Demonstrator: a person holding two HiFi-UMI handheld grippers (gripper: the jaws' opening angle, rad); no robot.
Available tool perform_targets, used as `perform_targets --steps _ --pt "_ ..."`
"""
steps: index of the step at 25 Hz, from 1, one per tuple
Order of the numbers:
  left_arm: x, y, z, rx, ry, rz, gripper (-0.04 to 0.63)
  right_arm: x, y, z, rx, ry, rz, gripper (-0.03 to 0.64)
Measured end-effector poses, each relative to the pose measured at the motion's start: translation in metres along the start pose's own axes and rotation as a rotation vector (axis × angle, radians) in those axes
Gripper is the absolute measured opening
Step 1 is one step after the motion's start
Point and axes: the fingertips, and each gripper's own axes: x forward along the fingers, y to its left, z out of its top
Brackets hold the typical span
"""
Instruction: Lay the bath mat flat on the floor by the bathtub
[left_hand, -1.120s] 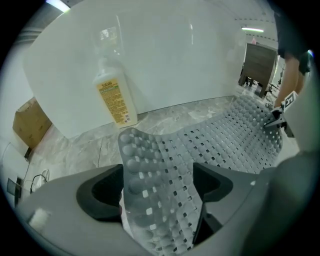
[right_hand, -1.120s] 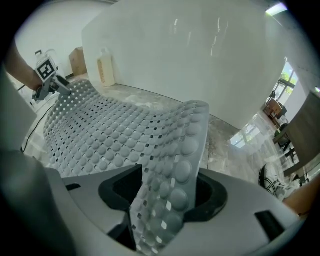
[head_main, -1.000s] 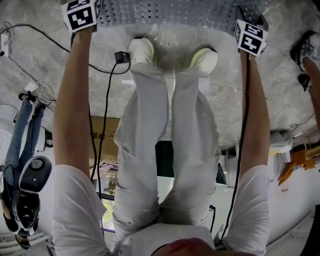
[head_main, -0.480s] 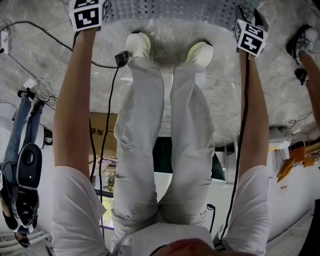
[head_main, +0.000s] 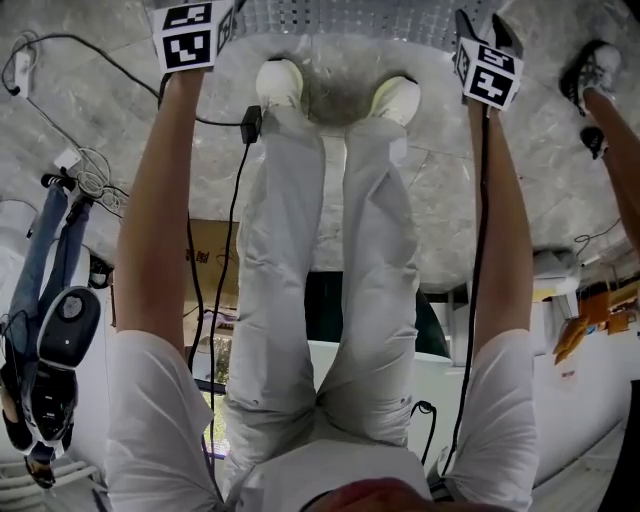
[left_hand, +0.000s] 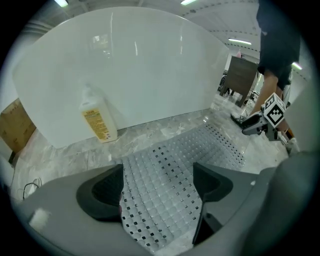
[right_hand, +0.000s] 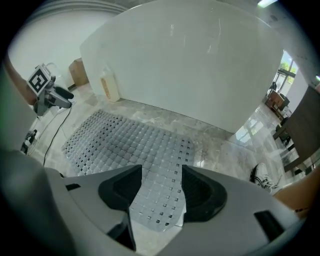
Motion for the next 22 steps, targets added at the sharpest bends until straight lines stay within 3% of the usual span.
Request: perform_targets --steps 7,13,22 --pt "-0.06 -0.004 0.04 -0.028 -0.02 -0.011 0.436 -0.061 0.013 0.044 0.111 -0.034 0.032 0.233" --pt "-0.131 0.001 0.1 -0.15 -0.112 -0.016 0.435 -0.13 0.018 0.094 0.196 -0.086 0.068 0.19" --pt "-0.252 -0.021 0.19 -0.125 -0.233 -0.032 0.428 -0.261 0.012 0.176 0.304 -0.22 0.111 0.164"
